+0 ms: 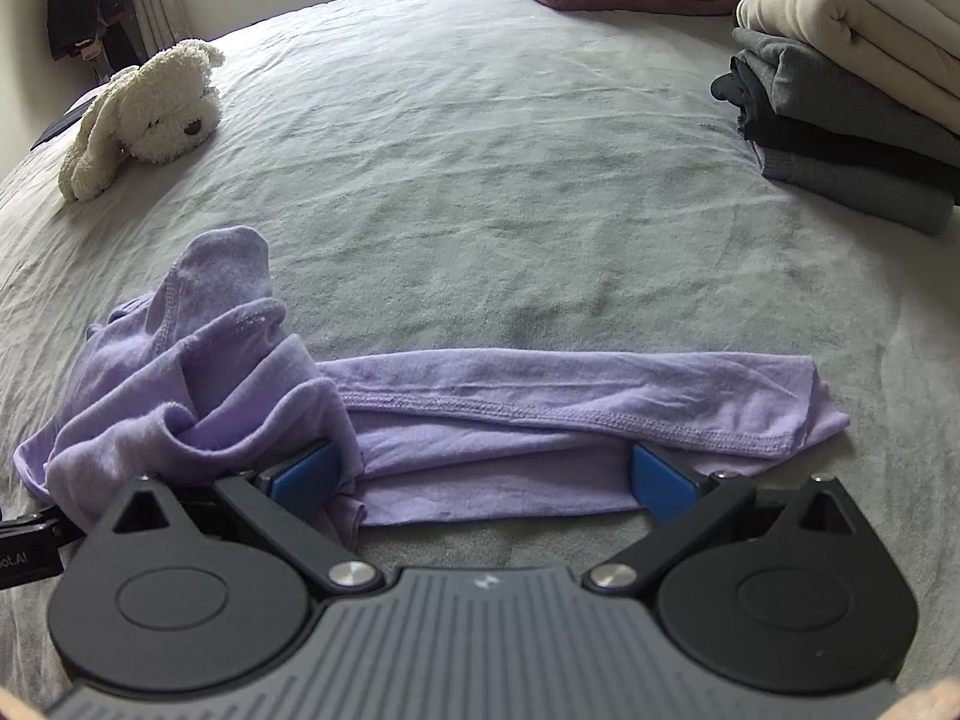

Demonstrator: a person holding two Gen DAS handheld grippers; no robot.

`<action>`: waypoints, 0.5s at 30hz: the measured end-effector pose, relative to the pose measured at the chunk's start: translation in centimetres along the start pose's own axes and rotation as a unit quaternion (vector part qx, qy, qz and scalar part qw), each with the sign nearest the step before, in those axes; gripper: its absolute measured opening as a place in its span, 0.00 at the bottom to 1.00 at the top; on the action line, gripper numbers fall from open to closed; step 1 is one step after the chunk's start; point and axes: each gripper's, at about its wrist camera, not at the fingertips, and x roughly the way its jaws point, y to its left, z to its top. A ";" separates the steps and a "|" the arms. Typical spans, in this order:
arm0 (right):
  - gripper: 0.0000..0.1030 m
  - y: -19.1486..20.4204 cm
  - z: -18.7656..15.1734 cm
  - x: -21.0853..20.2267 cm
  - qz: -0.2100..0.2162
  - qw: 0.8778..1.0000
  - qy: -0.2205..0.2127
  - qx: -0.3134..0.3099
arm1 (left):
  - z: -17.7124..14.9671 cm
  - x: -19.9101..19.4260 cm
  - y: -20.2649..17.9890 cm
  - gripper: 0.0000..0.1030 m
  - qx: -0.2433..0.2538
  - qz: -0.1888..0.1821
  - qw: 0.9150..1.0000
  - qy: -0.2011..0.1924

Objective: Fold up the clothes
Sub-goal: 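Move both open grippers toward the crumpled lavender pants on the bed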

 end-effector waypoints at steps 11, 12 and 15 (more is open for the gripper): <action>1.00 0.2 0.0 -0.8 0.018 1.000 -0.003 -0.004 | -0.3 -0.3 0.5 1.00 0.015 -0.019 1.000 -0.004; 0.98 0.2 0.1 -1.1 0.026 1.000 -0.004 0.000 | -0.3 -0.5 0.5 1.00 0.012 -0.018 1.000 -0.004; 0.98 -0.1 0.4 -2.4 0.062 0.998 -0.022 0.022 | -0.3 -0.9 0.8 1.00 0.006 -0.017 1.000 -0.007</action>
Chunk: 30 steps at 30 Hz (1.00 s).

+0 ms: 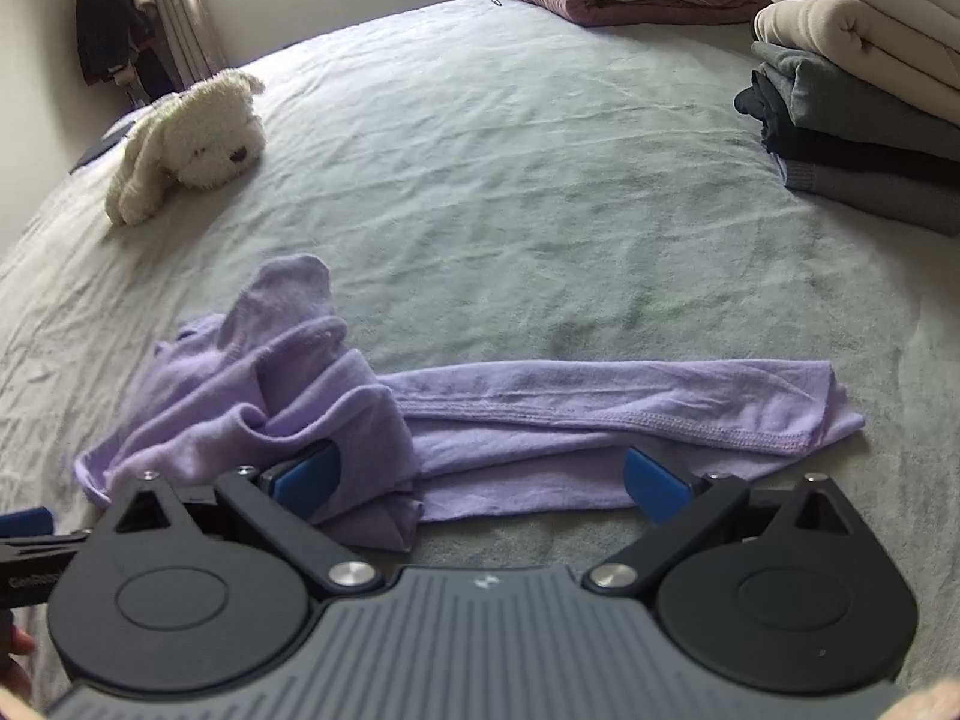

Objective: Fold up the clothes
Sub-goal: 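Move both open grippers toward the crumpled lavender pants on the bed, then close the right gripper on the lavender pants and lift them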

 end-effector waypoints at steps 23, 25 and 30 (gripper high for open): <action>0.67 4.3 0.7 -0.9 0.086 0.996 -0.015 -0.012 | 0.8 -1.3 2.1 0.99 -0.031 -0.043 0.999 0.013; 0.59 4.3 0.5 -0.4 0.098 0.995 -0.002 -0.008 | 0.9 -1.3 2.1 0.99 -0.032 -0.046 0.998 0.014; 0.30 4.6 0.0 -0.2 0.114 0.993 0.014 -0.012 | 1.1 -1.5 2.0 0.99 -0.034 -0.053 0.998 0.015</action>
